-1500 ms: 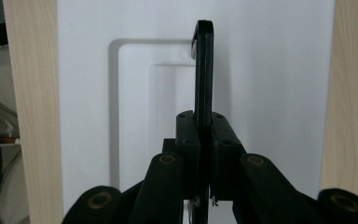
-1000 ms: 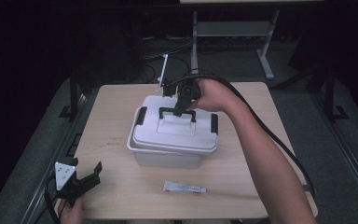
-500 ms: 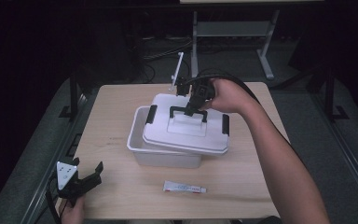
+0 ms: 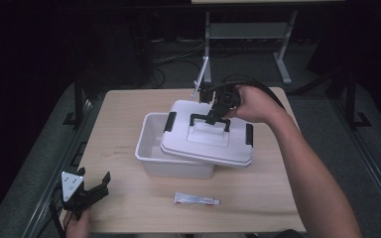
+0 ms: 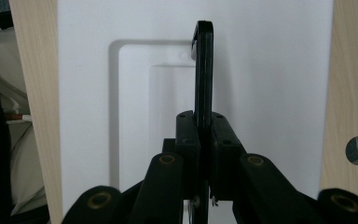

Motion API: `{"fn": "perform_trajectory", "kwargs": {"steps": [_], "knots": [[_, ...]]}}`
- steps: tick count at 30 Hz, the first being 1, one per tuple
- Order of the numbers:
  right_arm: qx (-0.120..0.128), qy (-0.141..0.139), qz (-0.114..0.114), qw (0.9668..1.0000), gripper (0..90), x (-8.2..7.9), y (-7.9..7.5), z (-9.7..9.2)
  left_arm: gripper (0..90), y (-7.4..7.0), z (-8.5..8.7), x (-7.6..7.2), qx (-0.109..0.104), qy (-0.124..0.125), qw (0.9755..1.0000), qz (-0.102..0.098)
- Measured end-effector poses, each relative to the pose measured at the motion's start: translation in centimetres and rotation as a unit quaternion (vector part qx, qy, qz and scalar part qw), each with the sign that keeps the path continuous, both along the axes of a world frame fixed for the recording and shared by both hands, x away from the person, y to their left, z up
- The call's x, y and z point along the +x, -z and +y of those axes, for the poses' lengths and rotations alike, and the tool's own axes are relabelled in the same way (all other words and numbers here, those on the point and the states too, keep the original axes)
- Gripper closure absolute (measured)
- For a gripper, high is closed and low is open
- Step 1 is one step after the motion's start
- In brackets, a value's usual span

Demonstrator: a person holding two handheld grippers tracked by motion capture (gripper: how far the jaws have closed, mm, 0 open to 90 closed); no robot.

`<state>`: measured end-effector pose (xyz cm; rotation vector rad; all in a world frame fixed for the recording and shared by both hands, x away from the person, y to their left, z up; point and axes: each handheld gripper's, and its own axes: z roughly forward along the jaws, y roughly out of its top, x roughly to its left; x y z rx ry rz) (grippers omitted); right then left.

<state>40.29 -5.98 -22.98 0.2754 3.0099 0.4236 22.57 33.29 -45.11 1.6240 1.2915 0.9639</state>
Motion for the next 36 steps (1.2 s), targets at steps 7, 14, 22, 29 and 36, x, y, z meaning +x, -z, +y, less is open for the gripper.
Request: {"fn": "perform_trajectory", "kwargs": {"steps": [7,14,22,29,36], "knots": [[0.000,0.008,-0.003,1.0000,83.9,-0.3,-0.4,-1.0,13.5,0.0,0.0,0.0,0.002,0.000,1.0000,-0.001],[-0.002,0.018,-0.004,0.9998,83.9,-0.4,-0.2,-2.6,13.5,0.0,0.0,0.0,0.005,0.000,1.0000,-0.001],[0.002,0.028,-0.005,0.9996,83.9,-0.6,0.1,-3.8,13.5,0.0,-0.1,0.0,0.006,-0.001,1.0000,-0.001],[0.002,0.036,-0.005,0.9993,83.9,-0.8,0.3,-5.0,13.5,0.0,-0.1,0.0,0.005,-0.001,1.0000,-0.002],[0.003,0.046,-0.008,0.9989,83.9,-1.0,0.2,-6.2,13.6,0.0,-0.2,0.1,0.007,0.000,1.0000,-0.001]]}}
